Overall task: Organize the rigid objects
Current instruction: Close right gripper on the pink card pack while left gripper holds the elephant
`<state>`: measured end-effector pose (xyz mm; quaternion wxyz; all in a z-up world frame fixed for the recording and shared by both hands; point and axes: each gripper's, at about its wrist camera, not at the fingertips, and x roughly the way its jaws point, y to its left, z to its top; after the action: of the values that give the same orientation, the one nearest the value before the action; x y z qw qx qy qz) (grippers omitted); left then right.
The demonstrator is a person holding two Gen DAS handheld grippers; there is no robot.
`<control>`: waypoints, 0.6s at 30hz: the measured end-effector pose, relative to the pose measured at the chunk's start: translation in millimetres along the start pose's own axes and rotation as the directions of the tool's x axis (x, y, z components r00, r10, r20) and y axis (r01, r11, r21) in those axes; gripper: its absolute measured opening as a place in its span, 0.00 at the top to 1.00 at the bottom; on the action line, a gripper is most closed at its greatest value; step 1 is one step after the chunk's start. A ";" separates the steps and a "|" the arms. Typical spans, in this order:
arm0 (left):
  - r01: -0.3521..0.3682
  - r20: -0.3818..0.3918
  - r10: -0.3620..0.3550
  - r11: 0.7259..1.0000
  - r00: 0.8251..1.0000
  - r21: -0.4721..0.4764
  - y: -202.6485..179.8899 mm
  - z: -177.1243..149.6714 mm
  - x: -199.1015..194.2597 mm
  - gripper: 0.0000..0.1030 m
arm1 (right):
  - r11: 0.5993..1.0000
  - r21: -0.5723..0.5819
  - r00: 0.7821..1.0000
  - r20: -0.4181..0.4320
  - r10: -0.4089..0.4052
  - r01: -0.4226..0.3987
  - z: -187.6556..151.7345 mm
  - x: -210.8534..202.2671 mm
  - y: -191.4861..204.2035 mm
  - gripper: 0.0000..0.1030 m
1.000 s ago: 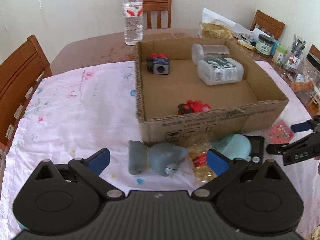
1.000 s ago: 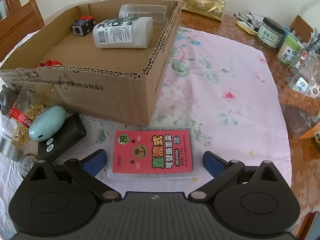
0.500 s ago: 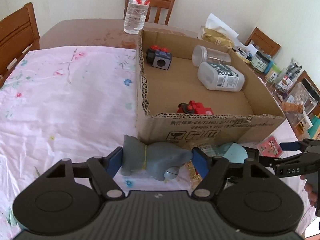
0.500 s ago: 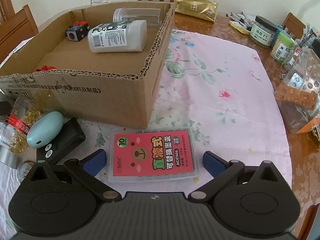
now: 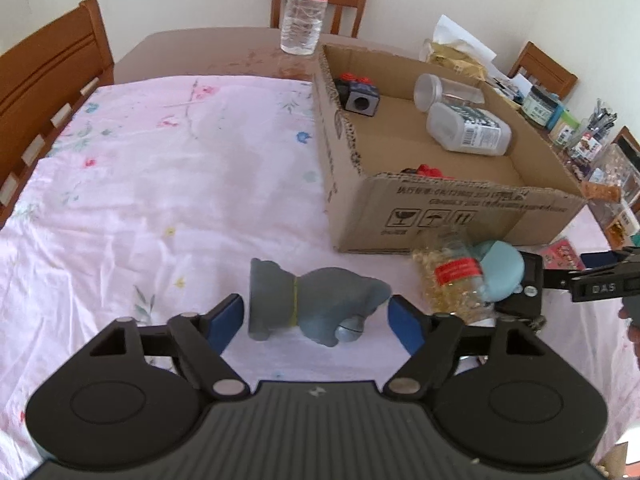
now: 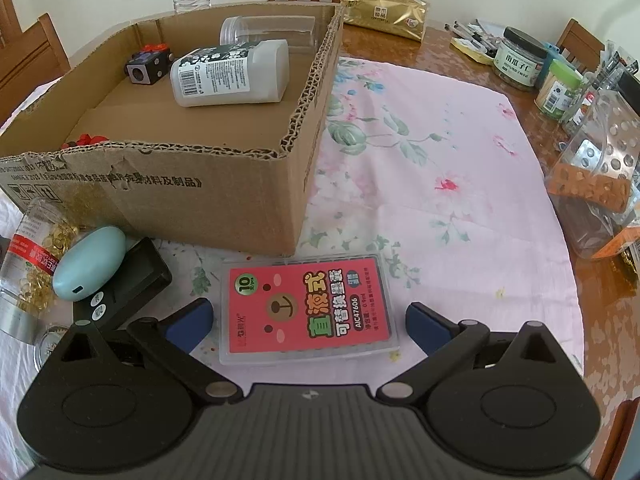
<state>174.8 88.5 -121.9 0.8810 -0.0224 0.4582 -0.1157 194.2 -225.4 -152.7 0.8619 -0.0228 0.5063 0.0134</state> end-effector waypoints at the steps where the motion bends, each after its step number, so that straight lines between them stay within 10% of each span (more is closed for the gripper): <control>1: -0.010 0.011 0.010 1.000 1.000 0.001 -0.4 -1.3 0.2 0.22 | 1.000 -0.001 1.000 0.004 0.000 0.000 -0.5 -0.2 -0.2 0.00; 18: -0.055 0.008 0.055 0.998 0.998 0.003 -9.2 -2.9 16.2 0.21 | 0.997 -0.071 0.997 0.055 0.046 -0.042 -3.1 -0.4 2.5 0.00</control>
<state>179.7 76.1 -135.3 0.8857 -0.0089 0.4550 -0.0919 191.2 -223.0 -153.9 0.8741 -0.0414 0.4812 0.0510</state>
